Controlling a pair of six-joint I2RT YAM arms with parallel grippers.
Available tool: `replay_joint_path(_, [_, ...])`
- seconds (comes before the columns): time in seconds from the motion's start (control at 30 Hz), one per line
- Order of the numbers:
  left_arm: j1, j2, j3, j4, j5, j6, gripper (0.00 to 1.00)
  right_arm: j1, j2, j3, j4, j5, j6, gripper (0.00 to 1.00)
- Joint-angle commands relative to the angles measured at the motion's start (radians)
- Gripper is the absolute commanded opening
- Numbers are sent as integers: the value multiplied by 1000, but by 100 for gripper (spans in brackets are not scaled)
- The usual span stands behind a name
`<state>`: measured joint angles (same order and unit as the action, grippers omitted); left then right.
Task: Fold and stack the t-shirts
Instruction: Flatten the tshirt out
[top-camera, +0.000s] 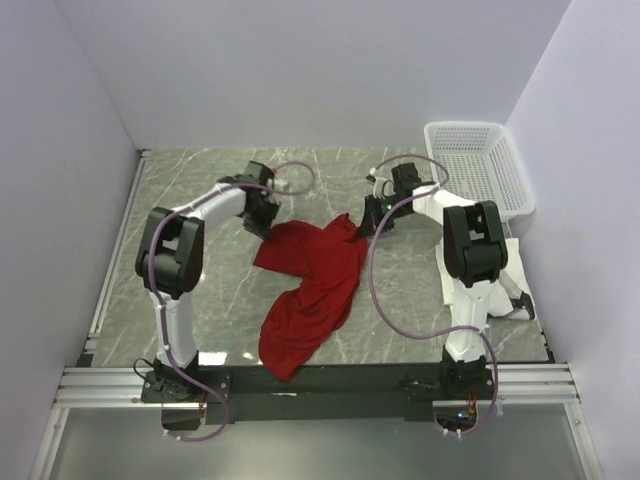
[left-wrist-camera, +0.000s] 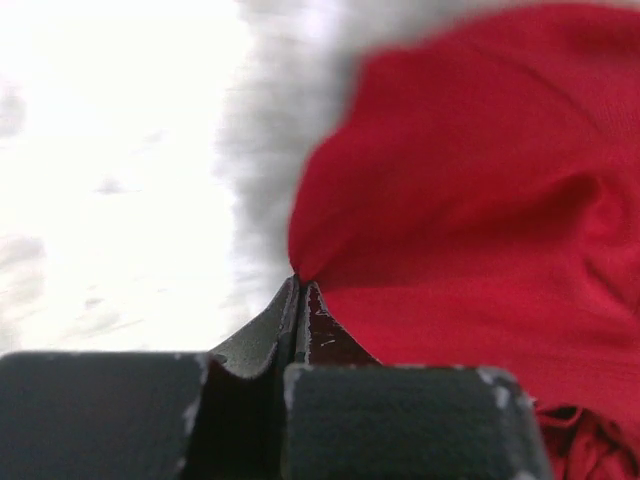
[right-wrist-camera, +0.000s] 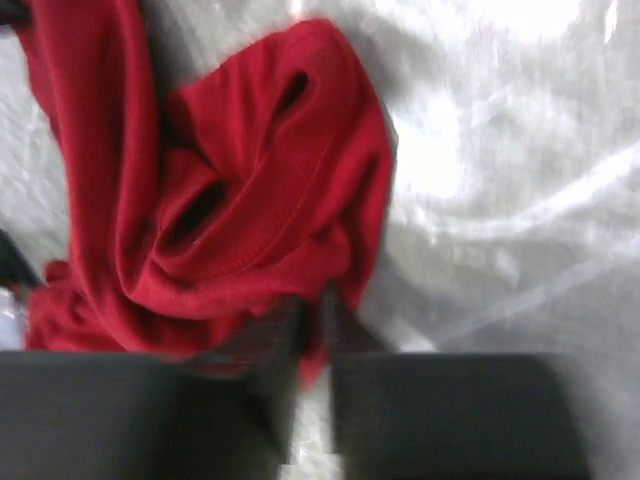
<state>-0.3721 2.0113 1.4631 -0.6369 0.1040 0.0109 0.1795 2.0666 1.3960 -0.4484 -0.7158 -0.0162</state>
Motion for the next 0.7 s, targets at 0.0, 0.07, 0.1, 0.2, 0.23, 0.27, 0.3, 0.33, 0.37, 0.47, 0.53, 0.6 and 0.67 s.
replay_joint_path(0.0, [88,-46,103,-69,86,40,0,8,44,144,-25,-39,15,2])
replay_joint_path(0.07, [139,-58,155,-92,103,50,0,3,53,220,-58,-56,15,0])
replay_joint_path(0.1, [156,-63,172,-96,112,57,0,3,46,238,-56,-57,15,0])
replay_joint_path(0.2, [222,-75,271,-93,114,70,0,-11,-9,308,-30,-54,55,0])
replay_joint_path(0.23, [257,-72,343,-93,120,72,0,-21,-26,325,-20,-54,59,0])
replay_joint_path(0.27, [274,-69,383,-93,126,72,0,-25,-57,345,-3,-53,58,0])
replay_joint_path(0.3, [289,-69,423,-72,134,69,0,-28,-71,394,0,-50,58,0])
replay_joint_path(0.33, [306,-69,498,-58,160,57,0,-31,-82,426,1,-45,58,0])
replay_joint_path(0.37, [335,-69,540,-44,161,49,0,-37,-98,499,-1,-39,58,0])
replay_joint_path(0.47, [369,-77,704,8,197,31,0,-48,-121,630,-12,-17,65,0])
replay_joint_path(0.53, [427,-110,782,69,242,8,0,-58,-155,731,2,-7,77,0])
replay_joint_path(0.6, [455,-161,757,133,278,-2,0,-64,-193,788,16,4,64,0])
replay_joint_path(0.67, [498,-277,680,247,337,11,0,-64,-278,766,31,18,25,0])
